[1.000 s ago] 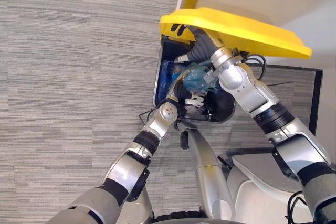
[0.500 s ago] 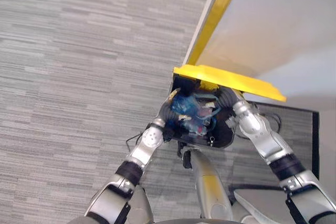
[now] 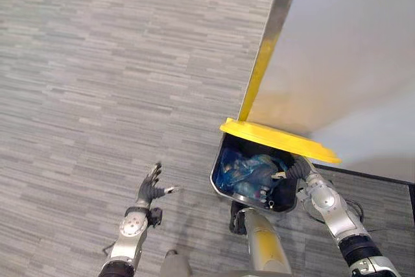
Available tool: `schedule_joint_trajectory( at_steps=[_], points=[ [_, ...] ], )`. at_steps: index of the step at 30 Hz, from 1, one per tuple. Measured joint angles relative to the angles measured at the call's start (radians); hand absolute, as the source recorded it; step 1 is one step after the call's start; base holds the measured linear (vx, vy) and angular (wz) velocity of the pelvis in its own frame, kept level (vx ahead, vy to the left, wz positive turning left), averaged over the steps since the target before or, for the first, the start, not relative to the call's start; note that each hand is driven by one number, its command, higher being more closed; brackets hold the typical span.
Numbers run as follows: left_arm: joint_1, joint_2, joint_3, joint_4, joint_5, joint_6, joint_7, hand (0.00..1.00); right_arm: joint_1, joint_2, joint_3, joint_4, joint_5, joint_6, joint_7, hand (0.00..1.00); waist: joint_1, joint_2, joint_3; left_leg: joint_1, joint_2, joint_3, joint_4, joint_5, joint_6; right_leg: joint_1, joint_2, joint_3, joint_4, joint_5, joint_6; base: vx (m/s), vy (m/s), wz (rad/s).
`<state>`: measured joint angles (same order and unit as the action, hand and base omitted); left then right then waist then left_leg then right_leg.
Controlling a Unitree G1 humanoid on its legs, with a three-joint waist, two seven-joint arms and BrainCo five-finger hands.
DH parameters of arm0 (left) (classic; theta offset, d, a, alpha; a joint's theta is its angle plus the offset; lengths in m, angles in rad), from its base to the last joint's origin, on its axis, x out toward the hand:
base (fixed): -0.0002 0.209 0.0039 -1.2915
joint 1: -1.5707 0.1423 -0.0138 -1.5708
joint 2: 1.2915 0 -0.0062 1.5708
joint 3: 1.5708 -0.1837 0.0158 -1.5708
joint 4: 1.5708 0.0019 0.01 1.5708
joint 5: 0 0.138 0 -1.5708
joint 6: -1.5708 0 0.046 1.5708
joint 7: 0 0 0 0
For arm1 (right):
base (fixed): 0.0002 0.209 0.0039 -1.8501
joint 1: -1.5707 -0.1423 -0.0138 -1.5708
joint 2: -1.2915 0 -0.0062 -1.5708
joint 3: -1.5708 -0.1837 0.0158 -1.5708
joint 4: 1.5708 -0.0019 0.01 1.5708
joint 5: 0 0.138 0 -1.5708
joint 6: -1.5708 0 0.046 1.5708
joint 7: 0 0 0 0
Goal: Gather rubbish on tea table into small bin, then transfer packed bag to large trash can.
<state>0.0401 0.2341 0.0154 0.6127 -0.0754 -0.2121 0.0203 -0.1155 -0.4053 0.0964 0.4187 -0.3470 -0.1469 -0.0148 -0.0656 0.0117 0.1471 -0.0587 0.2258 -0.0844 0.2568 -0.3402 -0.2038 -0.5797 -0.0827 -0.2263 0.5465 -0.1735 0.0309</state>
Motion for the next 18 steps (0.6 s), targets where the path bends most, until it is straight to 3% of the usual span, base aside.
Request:
schedule_joint_trajectory(
  at_steps=[5, 9, 12, 14, 16, 17, 18],
  points=[
    [0.002, 0.000, 0.068, 0.158, 0.013, 0.019, 0.000, 0.00, 0.008, 0.047, -0.056, 0.042, 0.001, 0.003, -0.002, 0.00, -0.004, -0.001, -0.018, 0.053, 0.001, -0.011, -0.013, 0.005, -0.003, 0.032, 0.006, -0.001, 0.024, -0.021, 0.004, 0.00, -0.015, -0.02],
    [-0.003, 0.000, 0.068, 0.183, 0.031, 0.028, 0.001, 0.00, 0.044, 0.088, -0.060, 0.071, 0.004, 0.008, -0.002, 0.00, -0.006, -0.024, -0.019, 0.112, -0.015, -0.021, -0.007, 0.005, -0.002, 0.099, -0.015, -0.004, 0.028, -0.027, 0.008, -0.05, 0.027, 0.10],
    [-0.003, -0.004, 0.067, 0.193, 0.049, 0.033, 0.002, 0.00, 0.085, 0.155, -0.059, 0.079, 0.026, 0.011, -0.002, 0.00, -0.008, -0.081, -0.013, 0.154, -0.062, -0.011, -0.005, 0.008, 0.021, 0.137, -0.046, 0.027, 0.017, -0.011, 0.028, -0.13, 0.084, -0.07],
    [0.007, -0.009, 0.067, 0.208, 0.050, 0.034, 0.002, 0.00, 0.103, 0.178, -0.059, 0.090, 0.055, 0.011, -0.001, 0.00, -0.001, -0.102, -0.010, 0.165, -0.091, 0.013, 0.014, 0.003, 0.033, 0.150, -0.053, 0.049, -0.018, 0.029, 0.053, -0.19, 0.144, -0.40],
    [0.024, -0.021, 0.067, 0.215, 0.049, 0.037, 0.004, 0.00, 0.144, 0.191, -0.060, 0.090, 0.080, 0.014, -0.002, 0.00, -0.007, -0.110, -0.004, 0.152, -0.112, 0.032, 0.061, -0.004, 0.062, 0.188, -0.045, 0.070, -0.119, 0.100, 0.084, -0.22, 0.186, -0.51],
    [0.026, -0.031, 0.068, 0.215, 0.049, 0.039, 0.004, 0.00, 0.175, 0.201, -0.068, 0.089, 0.095, 0.017, -0.001, 0.00, -0.003, -0.089, 0.010, 0.140, -0.102, 0.072, 0.055, 0.020, 0.095, 0.196, -0.055, 0.053, -0.142, 0.112, 0.097, -0.26, 0.201, -0.55],
    [0.027, -0.039, 0.071, 0.219, 0.049, 0.043, 0.007, 0.00, 0.194, 0.210, -0.072, 0.098, 0.110, 0.018, 0.000, 0.00, -0.003, -0.098, 0.014, 0.132, -0.107, 0.094, 0.061, 0.027, 0.106, 0.162, -0.073, 0.059, -0.009, 0.088, 0.051, -0.26, 0.199, -0.55]
  ],
)
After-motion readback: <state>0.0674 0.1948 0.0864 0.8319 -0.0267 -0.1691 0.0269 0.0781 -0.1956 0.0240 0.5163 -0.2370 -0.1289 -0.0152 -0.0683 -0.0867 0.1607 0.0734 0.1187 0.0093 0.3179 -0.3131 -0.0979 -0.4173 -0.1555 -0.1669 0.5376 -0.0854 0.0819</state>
